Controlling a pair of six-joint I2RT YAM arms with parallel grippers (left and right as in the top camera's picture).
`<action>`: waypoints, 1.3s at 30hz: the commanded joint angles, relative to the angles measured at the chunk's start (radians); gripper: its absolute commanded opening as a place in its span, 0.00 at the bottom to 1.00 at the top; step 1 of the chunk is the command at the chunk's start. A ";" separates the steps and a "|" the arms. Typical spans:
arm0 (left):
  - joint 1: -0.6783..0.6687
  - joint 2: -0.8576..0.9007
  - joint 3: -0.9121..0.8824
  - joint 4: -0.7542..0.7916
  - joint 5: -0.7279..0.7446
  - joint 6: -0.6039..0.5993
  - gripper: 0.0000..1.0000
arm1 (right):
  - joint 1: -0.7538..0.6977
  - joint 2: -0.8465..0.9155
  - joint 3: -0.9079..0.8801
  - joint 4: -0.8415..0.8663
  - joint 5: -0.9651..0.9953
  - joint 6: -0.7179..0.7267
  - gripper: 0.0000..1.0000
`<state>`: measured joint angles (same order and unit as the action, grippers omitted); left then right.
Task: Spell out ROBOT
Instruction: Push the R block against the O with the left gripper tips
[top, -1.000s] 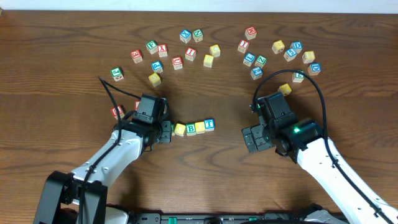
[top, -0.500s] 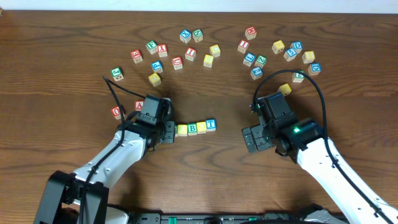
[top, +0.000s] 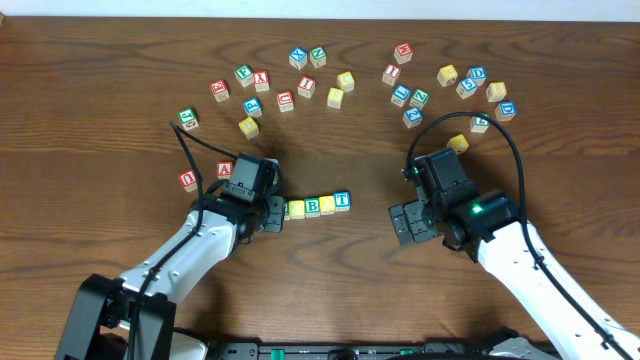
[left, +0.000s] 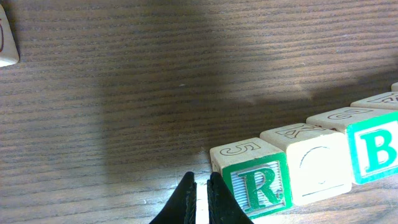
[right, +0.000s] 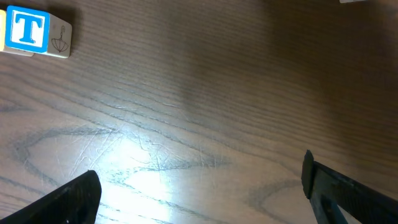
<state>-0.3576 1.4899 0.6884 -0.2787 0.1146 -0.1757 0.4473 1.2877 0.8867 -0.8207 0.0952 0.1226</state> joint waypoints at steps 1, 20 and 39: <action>-0.004 0.003 -0.015 0.005 0.009 0.017 0.09 | -0.001 0.005 -0.006 0.001 0.011 0.011 0.99; 0.017 0.003 -0.015 0.012 -0.082 -0.014 0.08 | -0.001 0.005 -0.006 0.001 0.011 0.011 0.99; 0.021 -0.043 -0.015 -0.198 -0.243 -0.153 0.08 | -0.001 0.005 -0.006 0.001 0.011 0.011 0.99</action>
<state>-0.3412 1.4830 0.6838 -0.4511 -0.0780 -0.2905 0.4473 1.2877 0.8867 -0.8211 0.0956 0.1223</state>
